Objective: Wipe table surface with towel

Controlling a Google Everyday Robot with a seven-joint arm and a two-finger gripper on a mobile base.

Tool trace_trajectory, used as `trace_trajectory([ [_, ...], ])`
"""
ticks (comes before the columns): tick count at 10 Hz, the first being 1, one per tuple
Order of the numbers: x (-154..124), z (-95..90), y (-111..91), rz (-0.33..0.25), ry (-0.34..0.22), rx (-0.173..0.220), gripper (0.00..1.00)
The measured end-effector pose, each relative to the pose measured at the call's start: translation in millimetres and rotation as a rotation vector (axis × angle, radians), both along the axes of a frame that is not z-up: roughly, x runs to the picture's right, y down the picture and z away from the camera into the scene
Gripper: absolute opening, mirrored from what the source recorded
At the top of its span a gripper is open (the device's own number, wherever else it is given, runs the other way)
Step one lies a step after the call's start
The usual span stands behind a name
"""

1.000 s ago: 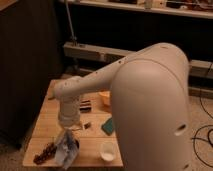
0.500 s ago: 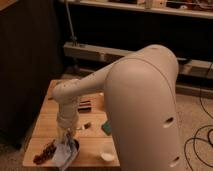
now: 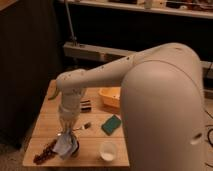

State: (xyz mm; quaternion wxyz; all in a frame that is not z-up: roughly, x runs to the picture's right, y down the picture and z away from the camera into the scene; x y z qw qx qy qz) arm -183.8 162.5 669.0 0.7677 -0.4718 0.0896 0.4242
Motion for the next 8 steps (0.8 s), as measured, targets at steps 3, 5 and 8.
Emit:
trace_trajectory([
  [3, -4.7, -31.2, -64.8, 0.065, -0.041, 0.070, 0.00],
  [5, -24.2, -39.5, -88.0, 0.102, -0.075, 0.114, 0.00],
  [8, -23.0, -38.4, -89.0, 0.106, -0.070, 0.116, 0.00],
])
